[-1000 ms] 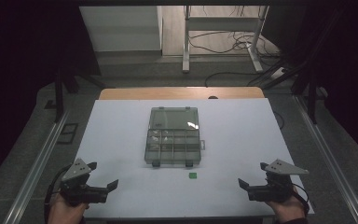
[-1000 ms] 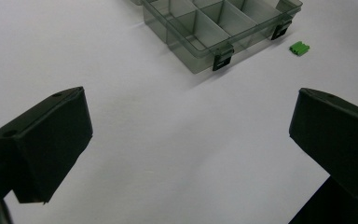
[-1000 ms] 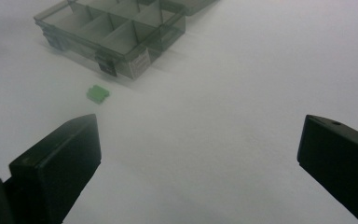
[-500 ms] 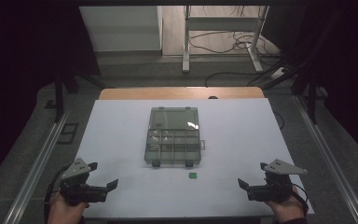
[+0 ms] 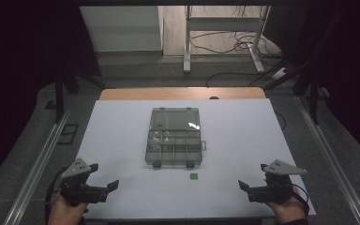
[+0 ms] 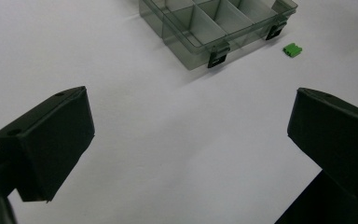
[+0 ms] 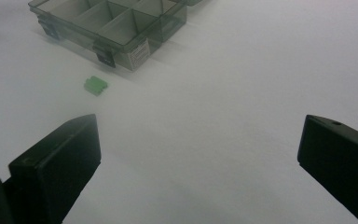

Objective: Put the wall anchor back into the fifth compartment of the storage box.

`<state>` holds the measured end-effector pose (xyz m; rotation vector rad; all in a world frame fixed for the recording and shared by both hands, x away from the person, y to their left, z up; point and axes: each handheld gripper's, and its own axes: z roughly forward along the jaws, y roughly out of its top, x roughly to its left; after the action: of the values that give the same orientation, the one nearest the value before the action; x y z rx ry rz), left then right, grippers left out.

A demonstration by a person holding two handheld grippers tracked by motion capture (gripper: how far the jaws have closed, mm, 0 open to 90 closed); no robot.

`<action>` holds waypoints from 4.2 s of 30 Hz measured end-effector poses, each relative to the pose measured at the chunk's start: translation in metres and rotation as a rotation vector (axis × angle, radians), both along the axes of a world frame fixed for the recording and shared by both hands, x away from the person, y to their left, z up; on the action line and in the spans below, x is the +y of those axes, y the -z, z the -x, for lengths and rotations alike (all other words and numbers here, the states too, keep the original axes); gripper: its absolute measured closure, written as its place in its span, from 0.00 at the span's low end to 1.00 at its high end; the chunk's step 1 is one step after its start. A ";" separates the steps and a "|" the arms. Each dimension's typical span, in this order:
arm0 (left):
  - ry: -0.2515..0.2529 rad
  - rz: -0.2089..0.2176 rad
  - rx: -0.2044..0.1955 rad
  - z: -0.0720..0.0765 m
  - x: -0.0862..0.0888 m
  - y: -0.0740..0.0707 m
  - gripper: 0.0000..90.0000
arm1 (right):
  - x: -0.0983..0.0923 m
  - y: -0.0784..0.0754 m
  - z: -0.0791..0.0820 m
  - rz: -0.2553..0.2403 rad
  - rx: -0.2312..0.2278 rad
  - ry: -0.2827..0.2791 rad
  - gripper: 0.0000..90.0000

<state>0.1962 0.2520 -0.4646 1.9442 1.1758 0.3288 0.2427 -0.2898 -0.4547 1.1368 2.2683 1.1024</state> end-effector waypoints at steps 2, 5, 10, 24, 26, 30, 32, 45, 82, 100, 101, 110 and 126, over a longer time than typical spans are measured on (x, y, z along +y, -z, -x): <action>0.002 -0.001 0.001 0.000 0.000 0.000 0.01 | 0.000 0.000 0.000 0.000 -0.001 0.001 0.00; 0.004 -0.007 0.016 -0.001 -0.001 0.000 0.01 | 0.000 0.000 0.000 0.000 -0.002 0.000 0.00; 0.020 -0.017 0.022 -0.003 -0.007 -0.002 0.02 | 0.000 0.000 0.000 0.000 -0.002 0.001 0.00; 0.070 -0.039 0.020 -0.011 -0.029 -0.008 0.00 | 0.000 0.000 0.000 0.000 0.000 -0.002 0.00; 0.072 -0.042 0.029 -0.014 -0.033 -0.008 0.00 | 0.001 0.000 0.000 0.000 -0.001 -0.003 0.00; 0.082 -0.043 0.038 -0.018 -0.038 -0.007 0.00 | 0.000 0.000 -0.001 0.000 0.001 -0.001 0.00; 0.101 -0.037 0.039 -0.021 -0.040 -0.007 0.00 | 0.000 0.000 -0.001 -0.001 0.002 0.002 0.00; 0.201 -0.045 0.036 -0.043 -0.062 -0.012 0.06 | 0.001 0.001 -0.002 -0.004 0.008 0.009 0.00; 0.426 -0.092 0.112 -0.096 -0.139 0.002 0.54 | -0.002 0.001 -0.003 -0.013 0.020 0.033 0.00; 0.509 -0.140 0.174 -0.117 -0.189 0.024 0.80 | -0.001 0.002 -0.003 -0.002 0.026 0.023 0.00; 0.513 -0.136 0.182 -0.118 -0.191 0.025 0.80 | -0.001 0.002 -0.003 -0.002 0.026 0.022 0.00; 0.552 -0.165 0.182 -0.124 -0.211 0.035 0.82 | -0.001 0.002 -0.003 0.004 0.030 0.013 0.00; 0.567 -0.233 0.165 -0.127 -0.230 0.048 0.93 | 0.000 0.003 -0.002 0.008 0.037 0.001 0.00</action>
<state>0.3236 0.0218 -0.5124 2.4465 0.6546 0.0011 0.2447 -0.2899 -0.4574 1.1640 2.2985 1.0790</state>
